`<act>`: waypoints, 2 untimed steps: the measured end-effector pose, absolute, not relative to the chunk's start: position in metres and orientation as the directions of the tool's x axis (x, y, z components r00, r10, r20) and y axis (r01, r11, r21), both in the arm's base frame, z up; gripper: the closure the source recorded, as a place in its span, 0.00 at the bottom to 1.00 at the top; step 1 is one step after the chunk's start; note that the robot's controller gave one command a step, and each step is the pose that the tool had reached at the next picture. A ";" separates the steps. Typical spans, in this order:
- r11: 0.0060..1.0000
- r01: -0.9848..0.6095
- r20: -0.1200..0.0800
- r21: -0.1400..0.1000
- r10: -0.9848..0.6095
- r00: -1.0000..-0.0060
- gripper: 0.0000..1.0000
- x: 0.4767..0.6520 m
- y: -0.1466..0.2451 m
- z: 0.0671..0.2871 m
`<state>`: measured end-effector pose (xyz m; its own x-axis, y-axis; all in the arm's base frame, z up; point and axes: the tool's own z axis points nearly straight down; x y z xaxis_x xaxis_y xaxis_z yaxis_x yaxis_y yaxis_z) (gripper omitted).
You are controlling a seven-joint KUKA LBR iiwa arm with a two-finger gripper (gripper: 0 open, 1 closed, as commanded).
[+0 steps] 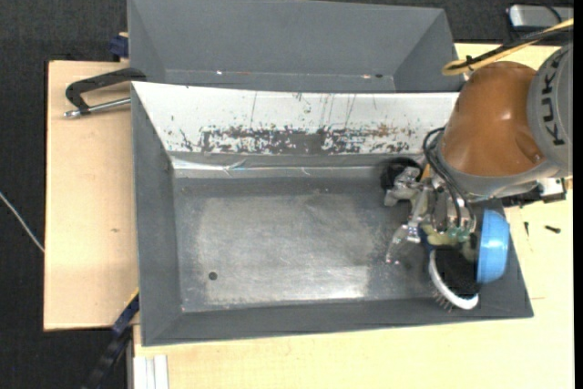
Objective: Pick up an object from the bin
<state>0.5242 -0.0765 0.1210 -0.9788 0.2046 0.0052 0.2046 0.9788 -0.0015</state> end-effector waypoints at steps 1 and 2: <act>0.979 0.204 -0.006 0.008 0.204 -0.979 0.00 0.577 -0.120 0.091; 0.978 0.208 -0.025 0.006 0.208 -0.978 1.00 0.581 -0.123 0.092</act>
Offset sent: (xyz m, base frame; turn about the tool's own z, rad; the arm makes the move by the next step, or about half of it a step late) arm 0.0554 -0.0553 -0.0415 0.0053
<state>0.5813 -0.1227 0.0921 -0.9778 0.2083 -0.0249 0.2082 0.9781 0.0061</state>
